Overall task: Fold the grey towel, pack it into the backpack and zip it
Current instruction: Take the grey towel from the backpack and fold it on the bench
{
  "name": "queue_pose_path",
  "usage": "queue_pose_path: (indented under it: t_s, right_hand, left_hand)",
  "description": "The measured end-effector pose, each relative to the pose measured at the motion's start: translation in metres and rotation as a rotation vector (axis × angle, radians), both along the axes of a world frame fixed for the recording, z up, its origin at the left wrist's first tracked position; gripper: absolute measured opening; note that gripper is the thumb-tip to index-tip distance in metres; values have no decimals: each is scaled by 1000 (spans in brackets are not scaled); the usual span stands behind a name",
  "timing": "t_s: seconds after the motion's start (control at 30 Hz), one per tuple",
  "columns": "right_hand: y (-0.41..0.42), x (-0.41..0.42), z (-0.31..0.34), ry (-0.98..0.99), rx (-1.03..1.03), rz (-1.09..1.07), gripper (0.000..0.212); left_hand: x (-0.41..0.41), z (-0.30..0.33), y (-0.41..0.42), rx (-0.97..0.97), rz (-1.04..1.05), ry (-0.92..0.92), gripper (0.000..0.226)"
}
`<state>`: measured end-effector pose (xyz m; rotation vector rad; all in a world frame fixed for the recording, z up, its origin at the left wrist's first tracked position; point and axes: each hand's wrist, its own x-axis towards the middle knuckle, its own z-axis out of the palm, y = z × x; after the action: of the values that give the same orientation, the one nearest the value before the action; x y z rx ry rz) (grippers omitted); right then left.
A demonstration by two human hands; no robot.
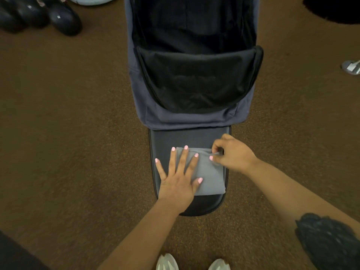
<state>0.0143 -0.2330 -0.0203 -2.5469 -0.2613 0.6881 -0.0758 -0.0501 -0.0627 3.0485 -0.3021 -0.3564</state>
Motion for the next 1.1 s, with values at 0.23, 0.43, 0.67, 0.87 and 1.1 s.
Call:
queue_pose_path:
  t_s: [0.23, 0.43, 0.67, 0.87, 1.1]
  right_hand:
    - [2, 23, 15, -1, -316, 239, 14]
    - [8, 21, 7, -6, -412, 144, 40]
    - [14, -38, 1, -482, -10, -99, 28]
    - [17, -82, -49, -361, -178, 219, 58]
    - [2, -74, -40, -268, -137, 319, 103]
  left_hand:
    - [4, 4, -1, 18, 1, 90, 68]
    - [4, 8, -2, 0, 24, 148, 73]
    - [-3, 19, 8, -400, 397, -7, 64]
    - [-19, -1, 1, -146, -73, 33, 69]
    - [-14, 5, 9, -90, -157, 126, 100]
